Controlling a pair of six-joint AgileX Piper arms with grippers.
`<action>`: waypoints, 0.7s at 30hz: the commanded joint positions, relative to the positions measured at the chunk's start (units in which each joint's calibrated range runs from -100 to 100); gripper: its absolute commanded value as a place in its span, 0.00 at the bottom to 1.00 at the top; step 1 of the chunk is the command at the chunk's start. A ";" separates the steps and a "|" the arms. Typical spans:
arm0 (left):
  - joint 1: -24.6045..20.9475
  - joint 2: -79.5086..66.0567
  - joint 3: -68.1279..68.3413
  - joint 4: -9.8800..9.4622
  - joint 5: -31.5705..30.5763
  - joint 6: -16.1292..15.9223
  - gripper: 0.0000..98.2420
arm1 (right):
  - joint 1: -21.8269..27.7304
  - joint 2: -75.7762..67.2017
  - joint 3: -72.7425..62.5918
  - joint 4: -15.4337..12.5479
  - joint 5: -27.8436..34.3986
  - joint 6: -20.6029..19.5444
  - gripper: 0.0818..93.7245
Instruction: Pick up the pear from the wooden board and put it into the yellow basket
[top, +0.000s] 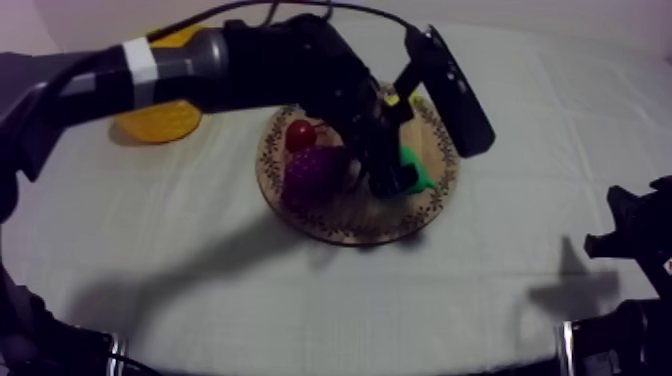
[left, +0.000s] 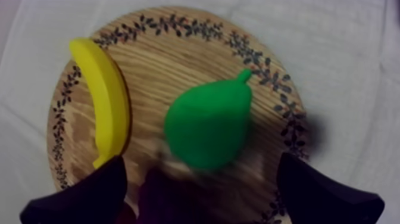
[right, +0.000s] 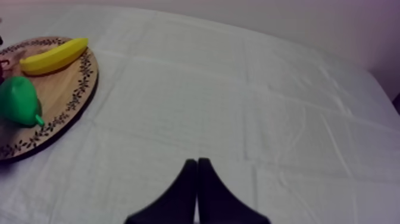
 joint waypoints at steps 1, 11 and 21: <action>0.21 3.25 -3.32 -1.05 3.46 0.02 0.98 | 0.00 0.01 0.03 -0.01 -0.01 0.01 0.00; 1.05 17.48 -23.47 -4.19 20.37 0.26 0.94 | 0.00 0.01 0.03 -0.01 -0.01 0.00 0.00; 1.25 24.38 -33.23 -7.30 27.61 3.62 0.69 | 0.00 0.01 0.03 -0.01 -0.01 0.00 0.00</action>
